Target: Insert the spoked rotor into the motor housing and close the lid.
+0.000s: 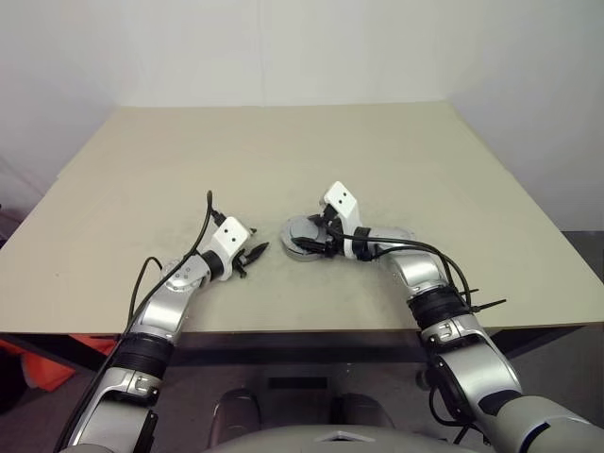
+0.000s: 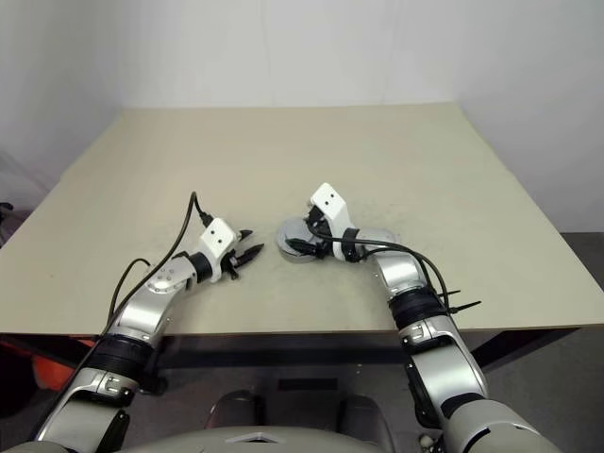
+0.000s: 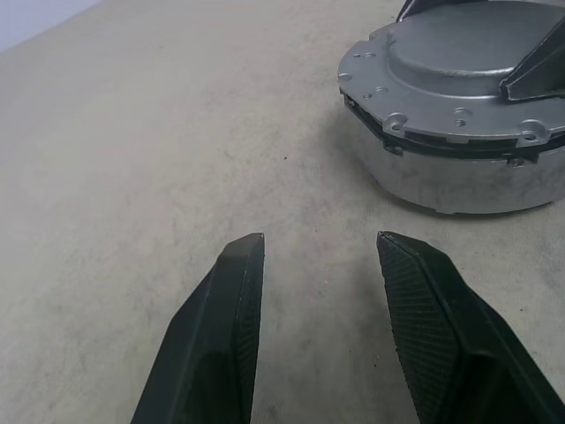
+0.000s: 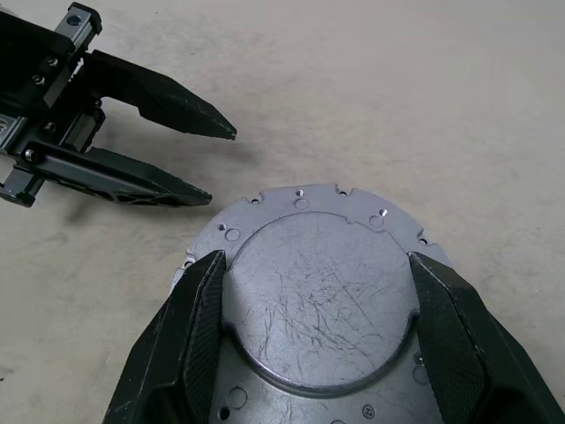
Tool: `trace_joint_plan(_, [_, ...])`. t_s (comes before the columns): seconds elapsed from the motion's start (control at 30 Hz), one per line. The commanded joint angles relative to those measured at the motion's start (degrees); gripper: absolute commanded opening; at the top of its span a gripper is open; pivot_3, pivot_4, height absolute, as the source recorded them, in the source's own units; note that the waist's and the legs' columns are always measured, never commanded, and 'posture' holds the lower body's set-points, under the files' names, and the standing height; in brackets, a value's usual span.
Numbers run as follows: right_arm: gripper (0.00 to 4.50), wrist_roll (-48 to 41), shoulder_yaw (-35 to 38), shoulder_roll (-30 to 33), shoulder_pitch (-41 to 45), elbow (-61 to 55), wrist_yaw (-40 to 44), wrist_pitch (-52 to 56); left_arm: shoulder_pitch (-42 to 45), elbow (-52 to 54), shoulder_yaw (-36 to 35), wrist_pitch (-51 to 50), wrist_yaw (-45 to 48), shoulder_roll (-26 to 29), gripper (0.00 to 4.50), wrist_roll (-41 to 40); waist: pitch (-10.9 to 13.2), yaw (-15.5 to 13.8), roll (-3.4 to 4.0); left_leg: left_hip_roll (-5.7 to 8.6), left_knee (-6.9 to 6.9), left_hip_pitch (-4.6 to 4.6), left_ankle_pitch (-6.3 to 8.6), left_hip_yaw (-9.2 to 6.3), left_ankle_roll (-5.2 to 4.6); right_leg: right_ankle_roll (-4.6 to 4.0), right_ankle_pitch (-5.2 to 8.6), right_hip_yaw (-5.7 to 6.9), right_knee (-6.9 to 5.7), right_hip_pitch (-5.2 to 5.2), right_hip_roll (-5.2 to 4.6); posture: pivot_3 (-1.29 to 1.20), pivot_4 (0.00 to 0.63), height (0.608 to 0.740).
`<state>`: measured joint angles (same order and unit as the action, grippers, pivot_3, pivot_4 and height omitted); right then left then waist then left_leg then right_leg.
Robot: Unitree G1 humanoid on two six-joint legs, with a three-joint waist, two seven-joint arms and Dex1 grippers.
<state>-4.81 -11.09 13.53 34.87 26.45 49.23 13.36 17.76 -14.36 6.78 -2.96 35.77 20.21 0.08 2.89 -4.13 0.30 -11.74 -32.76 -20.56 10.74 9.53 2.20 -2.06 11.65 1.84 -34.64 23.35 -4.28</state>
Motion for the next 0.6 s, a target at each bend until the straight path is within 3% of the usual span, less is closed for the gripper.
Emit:
trace_joint_plan(0.03, [3.11,0.1,0.3,0.3,0.6,-1.5,-0.2,-2.3,0.4,2.5,-0.3,0.8,-0.1,0.7,2.14,-0.1,0.0,0.0,0.00,0.00,0.00,0.00,0.00,0.00,0.00,0.00,0.00,0.00,0.00,0.00,0.00,0.00,0.000,0.740])
trace_joint_plan(0.6, [3.11,2.0,-0.4,0.2,1.5,2.2,-1.3,-3.6,0.1,2.7,-0.2,0.7,-0.3,0.7,2.14,0.0,0.0,0.0,-0.01,0.00,-0.06,0.04,0.00,0.00,0.00,0.01,0.00,-0.02,-0.05,-0.04,0.00,0.00,0.000,0.740])
